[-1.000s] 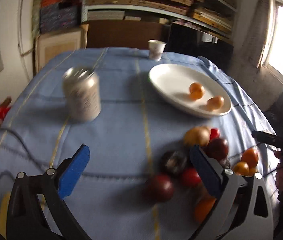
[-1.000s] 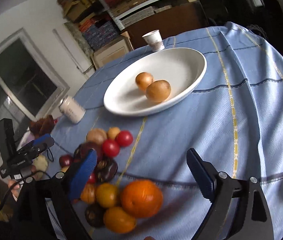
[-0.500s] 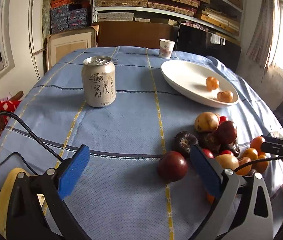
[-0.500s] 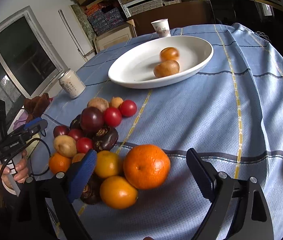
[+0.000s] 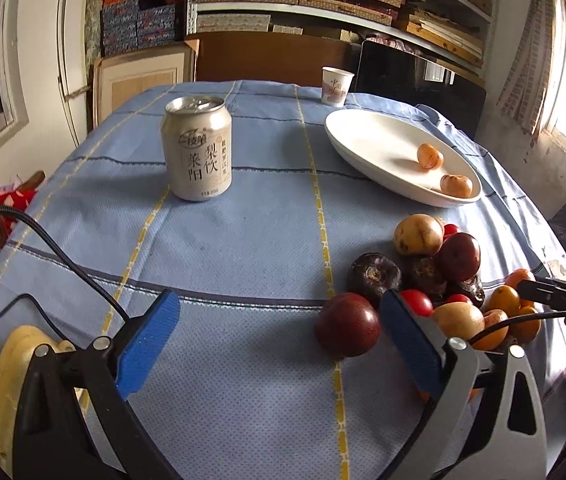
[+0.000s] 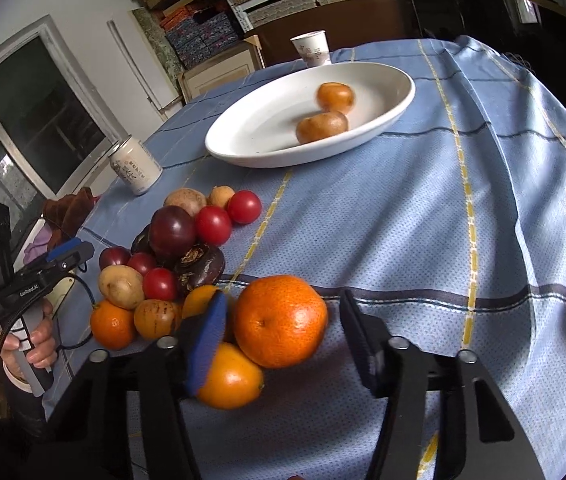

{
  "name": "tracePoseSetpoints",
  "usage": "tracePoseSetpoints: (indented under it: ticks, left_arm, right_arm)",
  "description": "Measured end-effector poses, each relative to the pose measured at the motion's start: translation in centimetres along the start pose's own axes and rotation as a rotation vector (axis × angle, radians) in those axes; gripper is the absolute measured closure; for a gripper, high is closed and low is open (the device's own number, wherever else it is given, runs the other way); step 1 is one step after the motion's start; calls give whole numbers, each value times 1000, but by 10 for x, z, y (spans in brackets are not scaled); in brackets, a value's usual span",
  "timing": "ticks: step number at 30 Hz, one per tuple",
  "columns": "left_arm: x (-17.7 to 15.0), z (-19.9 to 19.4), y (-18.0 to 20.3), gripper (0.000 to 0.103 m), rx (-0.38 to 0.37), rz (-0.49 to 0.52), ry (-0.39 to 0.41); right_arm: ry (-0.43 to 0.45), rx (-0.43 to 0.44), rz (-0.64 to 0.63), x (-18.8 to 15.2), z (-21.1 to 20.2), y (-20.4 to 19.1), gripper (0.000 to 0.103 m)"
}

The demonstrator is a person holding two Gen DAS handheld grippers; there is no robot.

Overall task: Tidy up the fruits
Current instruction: 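Grasp a large mandarin with the right gripper while the left gripper grasps a dark red plum, then carry the mandarin and the dark red plum onto the white plate and release both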

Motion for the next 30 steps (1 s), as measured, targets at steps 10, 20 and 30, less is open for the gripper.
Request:
tracePoseSetpoints:
  ticks: [10,20,30]
  left_arm:
    - [-6,7,18,5,-63,75,-34]
    - [-9,23,20,39,-110,74,-103]
    - [-12,34,28,45,-117,111,-157]
  right_arm:
    - [33,82,57,0,-9,6,56]
    - [42,59,61,0,-10,7,56]
    - [48,58,55,0,-12,7,56]
Point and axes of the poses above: each gripper's, at about its wrist camera, not at the fingertips, and z roughly the way its jaws point, y to its right, x to its top, the point moved 2 cm from there along z, roughly the way its jaws point, and after that the axes turned 9 degrees about -x, right-handed, at the moved point
